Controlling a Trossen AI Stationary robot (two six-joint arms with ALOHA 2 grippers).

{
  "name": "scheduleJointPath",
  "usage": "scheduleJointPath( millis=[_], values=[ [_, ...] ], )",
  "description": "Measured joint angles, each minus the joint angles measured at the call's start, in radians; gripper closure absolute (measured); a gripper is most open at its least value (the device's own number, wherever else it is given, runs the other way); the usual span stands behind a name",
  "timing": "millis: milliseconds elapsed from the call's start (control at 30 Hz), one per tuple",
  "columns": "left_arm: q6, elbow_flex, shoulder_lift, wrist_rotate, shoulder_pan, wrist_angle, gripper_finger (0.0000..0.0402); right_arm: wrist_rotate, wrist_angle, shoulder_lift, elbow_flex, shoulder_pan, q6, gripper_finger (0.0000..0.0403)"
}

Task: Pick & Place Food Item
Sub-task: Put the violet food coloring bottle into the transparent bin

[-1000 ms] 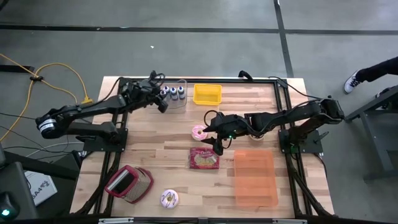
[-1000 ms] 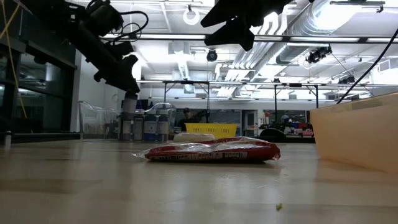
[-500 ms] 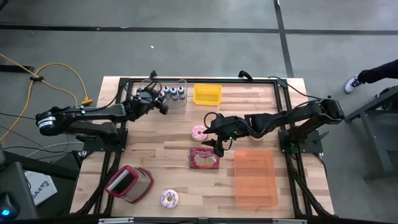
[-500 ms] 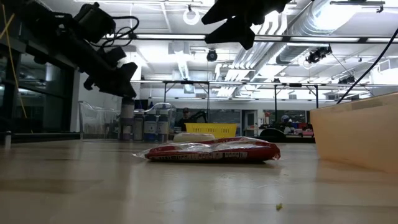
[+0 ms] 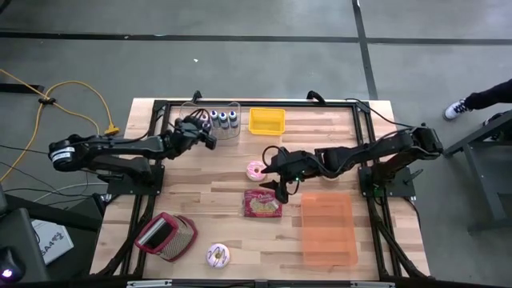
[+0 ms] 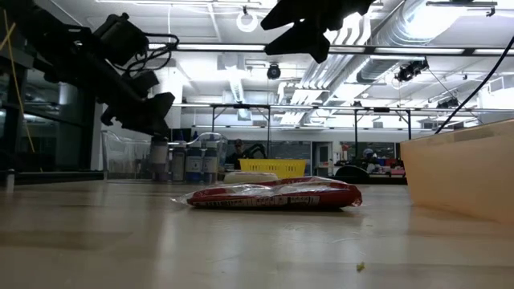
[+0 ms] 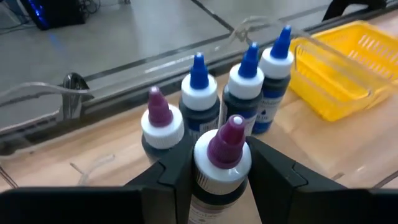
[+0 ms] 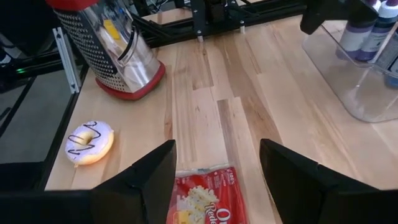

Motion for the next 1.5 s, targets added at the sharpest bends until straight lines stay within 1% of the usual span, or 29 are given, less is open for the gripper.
scheduleJointPath(
  millis=[200, 400, 600, 700, 1000, 1133, 1233, 1367, 1500],
  values=[
    [-0.009, 0.0, 0.073, 0.0, 0.003, 0.003, 0.0274, -0.001, 0.0, 0.0, 0.0, 0.009, 0.004, 0.0183],
    [-0.007, 0.002, 0.116, -0.003, 0.004, 0.061, 0.0272, -0.001, 0.001, 0.0, 0.0, 0.012, 0.008, 0.0183],
    [0.052, 0.0, 0.116, 0.005, 0.004, 0.104, 0.0271, -0.003, -0.004, 0.0, 0.0, 0.012, 0.011, 0.0183],
    [0.056, 0.0, 0.116, 0.005, 0.004, 0.1, 0.0267, -0.003, -0.008, 0.0, 0.0, 0.012, 0.011, 0.0183],
    [0.056, 0.0, 0.116, 0.003, 0.004, 0.105, 0.0216, -0.003, -0.017, 0.0, 0.0, 0.012, 0.011, 0.0183],
    [0.055, 0.0, 0.116, 0.003, 0.004, 0.117, 0.0212, -0.003, -0.025, 0.0, 0.0, 0.012, 0.011, 0.0183],
    [0.06, 0.0, 0.116, 0.001, 0.002, 0.165, 0.0212, -0.003, -0.026, 0.0, 0.0, 0.012, 0.011, 0.0183],
    [0.091, 0.0, 0.116, 0.0, 0.002, 0.224, 0.0212, -0.003, -0.027, 0.0, 0.0, 0.012, 0.011, 0.0183],
    [0.137, 0.0, 0.116, -0.008, 0.002, 0.242, 0.0212, -0.003, -0.029, 0.0, 0.0, 0.012, 0.011, 0.0183]
  ],
)
